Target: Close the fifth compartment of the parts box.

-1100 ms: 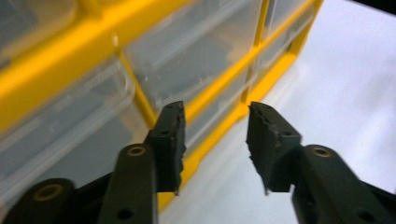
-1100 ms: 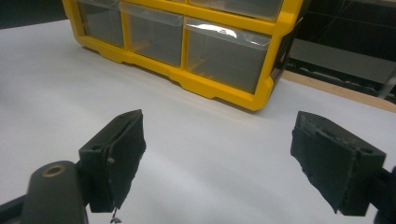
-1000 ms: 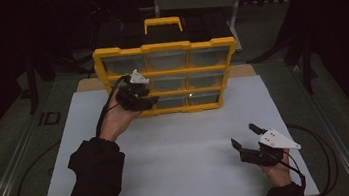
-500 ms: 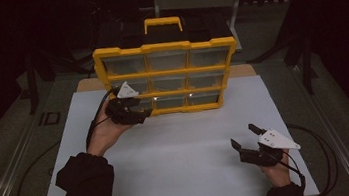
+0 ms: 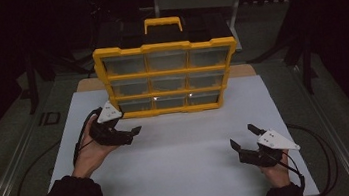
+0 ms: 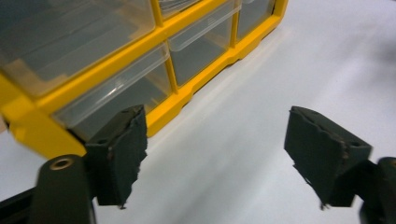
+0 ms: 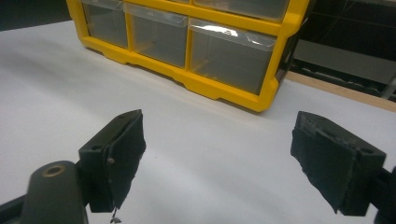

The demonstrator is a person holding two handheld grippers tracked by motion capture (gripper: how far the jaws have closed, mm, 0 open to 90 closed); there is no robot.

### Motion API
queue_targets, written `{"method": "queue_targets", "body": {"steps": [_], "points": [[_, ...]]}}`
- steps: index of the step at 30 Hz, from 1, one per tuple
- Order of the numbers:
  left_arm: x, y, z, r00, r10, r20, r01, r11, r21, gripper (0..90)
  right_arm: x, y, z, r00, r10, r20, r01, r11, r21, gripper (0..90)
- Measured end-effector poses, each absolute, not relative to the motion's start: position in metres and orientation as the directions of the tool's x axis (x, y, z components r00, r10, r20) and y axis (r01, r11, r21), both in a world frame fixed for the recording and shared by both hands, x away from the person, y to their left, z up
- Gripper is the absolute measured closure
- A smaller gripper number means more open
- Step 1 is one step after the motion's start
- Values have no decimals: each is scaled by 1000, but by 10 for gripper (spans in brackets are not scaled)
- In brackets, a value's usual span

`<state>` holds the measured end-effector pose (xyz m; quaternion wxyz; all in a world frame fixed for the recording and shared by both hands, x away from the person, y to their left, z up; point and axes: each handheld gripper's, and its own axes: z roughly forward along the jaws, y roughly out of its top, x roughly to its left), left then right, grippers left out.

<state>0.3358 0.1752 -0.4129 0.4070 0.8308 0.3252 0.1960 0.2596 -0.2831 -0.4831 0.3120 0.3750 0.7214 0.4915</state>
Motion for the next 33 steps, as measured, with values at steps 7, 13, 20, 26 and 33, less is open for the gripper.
{"method": "queue_targets", "body": {"steps": [7,13,20,26,33], "points": [[311,191,-430,681,732,33,392,-402,828,174,259,-281,-483,-528,845,-83,230,237,944,176],[294,206,-447,661,750,17,379,-353,856,158,259,-281,-483,-528,845,-84,229,237,944,175],[278,219,-463,645,764,20,341,-311,887,122,257,-278,-484,-536,840,-87,223,240,945,175],[269,224,-478,633,774,9,355,-301,885,49,257,-276,-484,-539,838,-86,220,238,946,175],[254,229,-486,636,772,7,350,-297,888,14,256,-272,-484,-547,832,-93,197,236,952,175]]}}
